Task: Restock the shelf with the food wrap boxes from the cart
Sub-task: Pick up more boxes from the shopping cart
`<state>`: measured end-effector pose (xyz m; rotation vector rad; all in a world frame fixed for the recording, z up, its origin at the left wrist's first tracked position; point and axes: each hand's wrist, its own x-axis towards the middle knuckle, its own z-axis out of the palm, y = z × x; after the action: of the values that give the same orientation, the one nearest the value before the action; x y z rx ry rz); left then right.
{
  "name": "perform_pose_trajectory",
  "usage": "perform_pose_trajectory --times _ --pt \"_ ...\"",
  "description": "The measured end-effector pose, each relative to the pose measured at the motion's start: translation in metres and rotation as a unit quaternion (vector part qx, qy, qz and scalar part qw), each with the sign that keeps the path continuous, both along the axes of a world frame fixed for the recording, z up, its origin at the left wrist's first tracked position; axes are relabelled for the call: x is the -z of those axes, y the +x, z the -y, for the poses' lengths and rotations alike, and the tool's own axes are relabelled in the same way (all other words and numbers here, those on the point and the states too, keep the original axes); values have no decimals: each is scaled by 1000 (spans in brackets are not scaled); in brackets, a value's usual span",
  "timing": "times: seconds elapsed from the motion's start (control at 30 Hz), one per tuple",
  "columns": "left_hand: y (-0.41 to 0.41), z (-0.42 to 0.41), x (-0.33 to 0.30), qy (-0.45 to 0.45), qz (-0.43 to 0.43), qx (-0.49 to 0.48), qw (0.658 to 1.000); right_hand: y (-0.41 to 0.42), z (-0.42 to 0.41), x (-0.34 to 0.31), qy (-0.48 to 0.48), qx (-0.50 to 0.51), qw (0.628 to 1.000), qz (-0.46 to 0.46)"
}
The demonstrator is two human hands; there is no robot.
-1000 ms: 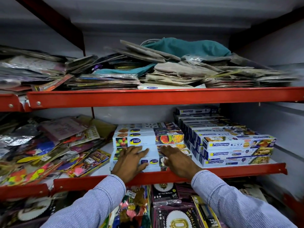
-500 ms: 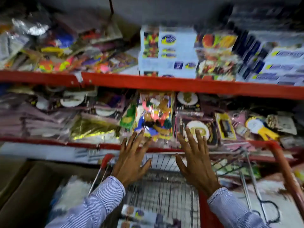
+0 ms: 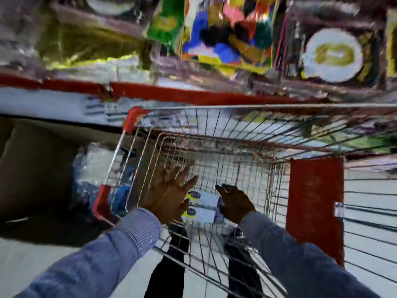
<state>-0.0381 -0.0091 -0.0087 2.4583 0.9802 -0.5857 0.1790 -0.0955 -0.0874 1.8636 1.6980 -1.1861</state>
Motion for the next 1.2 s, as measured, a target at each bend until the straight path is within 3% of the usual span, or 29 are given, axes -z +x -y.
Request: perform_pose_trajectory --times 0.1,0.33,0.47,0.63,0.83,1.03,1.2 --pt "-3 -1 24 5 -26 68 997 -15 4 37 -22 -25 999 14" --pt "3 0 49 35 70 216 973 -2 -10 49 15 -37 999 10" --pt "22 11 70 -28 -28 302 952 26 -21 35 78 -11 997 5" --pt "44 23 110 -90 -123 277 949 54 -27 20 152 22 988 12" --pt "65 34 122 -43 -179 236 954 63 -37 -12 202 35 979 1" --pt "58 0 18 -73 -74 121 987 72 -58 -103 232 27 972 1" --pt "53 -31 -119 48 7 87 995 79 -82 -220 299 17 954 -20"
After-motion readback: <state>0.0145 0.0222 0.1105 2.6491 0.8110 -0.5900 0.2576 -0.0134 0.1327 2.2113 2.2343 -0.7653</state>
